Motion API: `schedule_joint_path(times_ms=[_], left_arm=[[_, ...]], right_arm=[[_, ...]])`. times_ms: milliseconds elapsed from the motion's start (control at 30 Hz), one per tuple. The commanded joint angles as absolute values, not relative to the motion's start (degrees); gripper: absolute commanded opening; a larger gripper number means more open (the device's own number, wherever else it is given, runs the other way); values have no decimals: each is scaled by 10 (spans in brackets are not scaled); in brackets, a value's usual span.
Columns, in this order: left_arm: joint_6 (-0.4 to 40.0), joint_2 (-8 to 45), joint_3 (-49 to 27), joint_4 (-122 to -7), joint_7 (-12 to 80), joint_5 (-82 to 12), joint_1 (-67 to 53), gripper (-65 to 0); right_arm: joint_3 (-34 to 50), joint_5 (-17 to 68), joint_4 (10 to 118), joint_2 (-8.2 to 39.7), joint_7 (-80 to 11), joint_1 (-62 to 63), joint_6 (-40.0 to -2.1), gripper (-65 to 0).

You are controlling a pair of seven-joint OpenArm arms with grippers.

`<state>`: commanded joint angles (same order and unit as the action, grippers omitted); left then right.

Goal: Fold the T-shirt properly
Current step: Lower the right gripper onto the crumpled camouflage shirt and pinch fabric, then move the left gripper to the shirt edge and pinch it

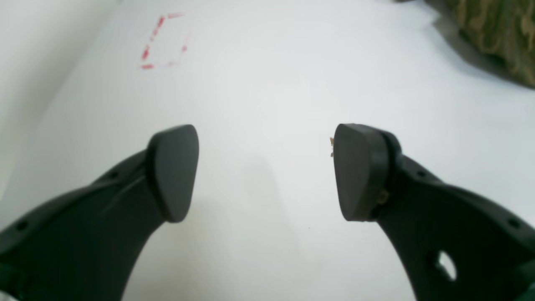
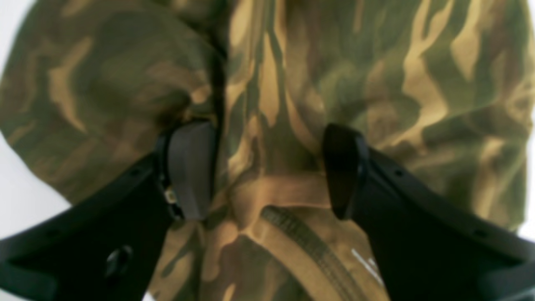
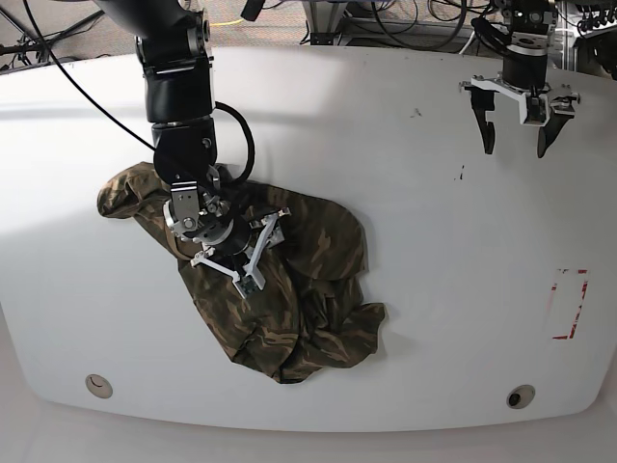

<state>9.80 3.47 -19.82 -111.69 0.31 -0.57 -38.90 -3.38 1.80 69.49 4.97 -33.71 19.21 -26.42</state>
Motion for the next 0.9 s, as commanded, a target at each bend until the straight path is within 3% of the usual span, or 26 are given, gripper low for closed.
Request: schedule_joint_path(times_ms=[133,233,667,900], left_arm=[[98,34,-198,-1117,25,-5,-353,-179],[98,35,-187,-1117,50,-5,-335,-179],[99,36,-35,-1109,206,-6,-217,-172],[98,3,43,-989,263,-7,-107,-172]], right_arm=[[-34,18,682,51,-320,200,-264,-477],[-33,19,722,58,-335,196,-264,-561],[-31,19,858,70,-407,169,-264,-547],[-8,19,881,70,-411,153,-264,-547]])
